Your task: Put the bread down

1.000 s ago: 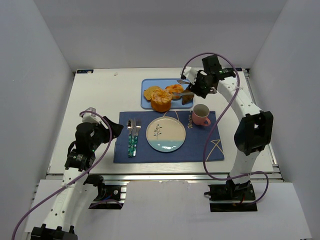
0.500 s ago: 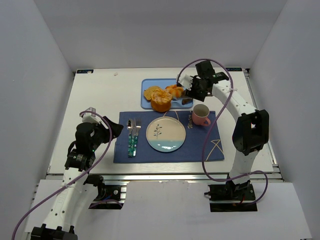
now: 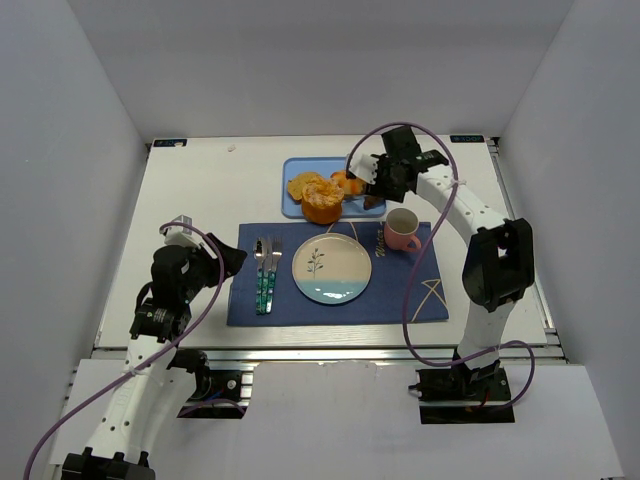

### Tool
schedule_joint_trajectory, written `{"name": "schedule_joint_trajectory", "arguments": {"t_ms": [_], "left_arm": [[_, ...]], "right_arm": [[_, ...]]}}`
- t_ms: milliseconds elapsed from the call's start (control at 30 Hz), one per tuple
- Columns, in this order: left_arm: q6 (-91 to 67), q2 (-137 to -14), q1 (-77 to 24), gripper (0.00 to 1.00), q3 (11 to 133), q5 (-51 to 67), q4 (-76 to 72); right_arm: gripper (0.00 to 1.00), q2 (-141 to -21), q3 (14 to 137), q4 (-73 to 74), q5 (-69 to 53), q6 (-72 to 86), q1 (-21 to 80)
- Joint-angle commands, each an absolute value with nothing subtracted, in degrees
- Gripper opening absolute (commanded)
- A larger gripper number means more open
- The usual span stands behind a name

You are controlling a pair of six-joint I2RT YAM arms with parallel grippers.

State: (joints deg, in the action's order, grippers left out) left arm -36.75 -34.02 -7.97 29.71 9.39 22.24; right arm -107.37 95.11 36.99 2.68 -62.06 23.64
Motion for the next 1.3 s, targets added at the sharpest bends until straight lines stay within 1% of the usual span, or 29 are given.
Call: {"name": "schedule_joint_trajectory", "arguments": {"t_ms": [0, 167, 267, 300, 333, 367, 467, 600, 867, 1067, 1200, 1267], "left_arm": [[-36.91, -33.66, -7.73, 0.74, 29.53, 8.79, 21.62], [-36.91, -33.66, -7.73, 0.74, 29.53, 8.79, 21.71], [-37.0, -33.49, -7.73, 0.74, 29.53, 8.79, 21.88], [-37.0, -33.4, -7.73, 0.74, 29.44, 8.7, 21.97], [-37.0, -33.22, -7.73, 0.74, 29.53, 8.79, 22.06], [-37.0, -33.22, -7.73, 0.74, 29.44, 8.7, 22.06], [-37.09, -32.96, -7.73, 0.74, 29.36, 8.7, 22.06], [-37.09, -33.13, -7.73, 0.74, 29.53, 8.88, 21.8], [-37.18, -32.87, -7.73, 0.74, 29.8, 8.88, 22.06], [-37.35, -33.05, -7.73, 0.74, 30.06, 9.05, 21.71], [-37.35, -33.22, -7.73, 0.74, 30.5, 8.97, 21.97], [-37.35, -32.96, -7.73, 0.74, 30.85, 8.79, 22.32]], "right_arm": [[0.58, -107.75, 93.96, 33.4, 3.95, -65.12, 24.43], [0.57, -107.93, 92.2, 32.78, 4.74, -65.92, 24.87], [0.5, -108.02, 91.5, 32.78, 4.66, -66.09, 24.87], [0.44, -108.02, 91.49, 32.87, 4.66, -66.01, 24.79], [0.4, -107.93, 91.41, 32.87, 4.66, -65.92, 24.87], [0.3, -107.84, 91.49, 32.78, 4.66, -65.83, 24.87], [0.2, -107.49, 91.49, 32.52, 4.83, -65.22, 24.87], [0.16, -106.44, 91.67, 30.77, 5.36, -63.55, 24.7], [0.13, -105.29, 94.66, 25.58, 5.8, -56.62, 23.47], [0.12, -103.54, 94.31, 19.87, 6.15, -53.79, 22.85], [0.12, -100.47, 93.17, 19.51, 2.12, -52.47, 22.68], [0.12, -98.19, 89.76, 19.34, -2.27, -52.73, 22.68]]}}
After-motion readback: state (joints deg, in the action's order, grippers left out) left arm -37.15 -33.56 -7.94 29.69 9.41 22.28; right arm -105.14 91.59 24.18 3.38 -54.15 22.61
